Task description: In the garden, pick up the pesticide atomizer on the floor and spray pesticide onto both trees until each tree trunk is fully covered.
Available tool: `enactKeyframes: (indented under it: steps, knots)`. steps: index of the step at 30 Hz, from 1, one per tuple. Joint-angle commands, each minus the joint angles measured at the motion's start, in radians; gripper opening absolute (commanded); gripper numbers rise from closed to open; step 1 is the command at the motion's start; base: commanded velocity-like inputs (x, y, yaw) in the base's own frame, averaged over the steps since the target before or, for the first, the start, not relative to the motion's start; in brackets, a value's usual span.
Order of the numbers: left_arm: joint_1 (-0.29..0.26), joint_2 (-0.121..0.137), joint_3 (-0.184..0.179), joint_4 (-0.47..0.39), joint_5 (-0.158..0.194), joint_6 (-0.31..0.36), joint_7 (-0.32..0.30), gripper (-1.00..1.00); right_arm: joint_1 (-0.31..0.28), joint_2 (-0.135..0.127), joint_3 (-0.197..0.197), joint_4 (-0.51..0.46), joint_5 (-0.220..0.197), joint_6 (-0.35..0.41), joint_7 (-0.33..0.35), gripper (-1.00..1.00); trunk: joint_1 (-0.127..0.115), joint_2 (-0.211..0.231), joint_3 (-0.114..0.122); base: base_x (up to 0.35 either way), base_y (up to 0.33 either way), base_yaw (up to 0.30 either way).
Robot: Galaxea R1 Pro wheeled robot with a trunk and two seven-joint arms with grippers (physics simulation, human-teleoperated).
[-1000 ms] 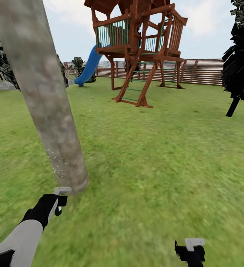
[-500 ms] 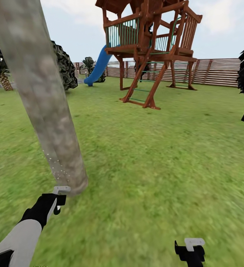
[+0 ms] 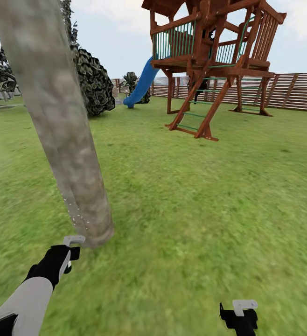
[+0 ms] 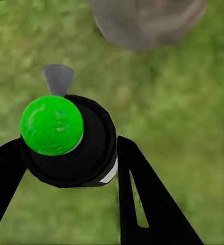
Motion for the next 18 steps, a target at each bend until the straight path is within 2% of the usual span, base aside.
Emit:
enactKeyframes:
  steps: [1, 11, 18]
  knots:
    - [0.0, -0.001, 0.002, -0.001, -0.001, 0.004, 0.001, -1.0, -0.001, 0.0, -0.008, 0.001, 0.011, -0.003, -0.002, 1.0, 0.0, 0.0, -0.001, 0.175, -0.245, 0.01]
    - [0.0, -0.001, 0.002, -0.001, -0.001, 0.004, 0.001, -1.0, -0.001, 0.0, -0.008, 0.001, 0.012, -0.003, -0.002, 1.0, 0.0, 0.0, -0.001, 0.171, -0.244, 0.012]
    - [-0.001, -0.001, 0.002, -0.001, -0.001, 0.004, 0.001, -1.0, -0.001, 0.0, -0.008, 0.002, 0.012, -0.003, -0.002, 1.0, 0.0, 0.0, -0.001, 0.161, -0.244, 0.247]
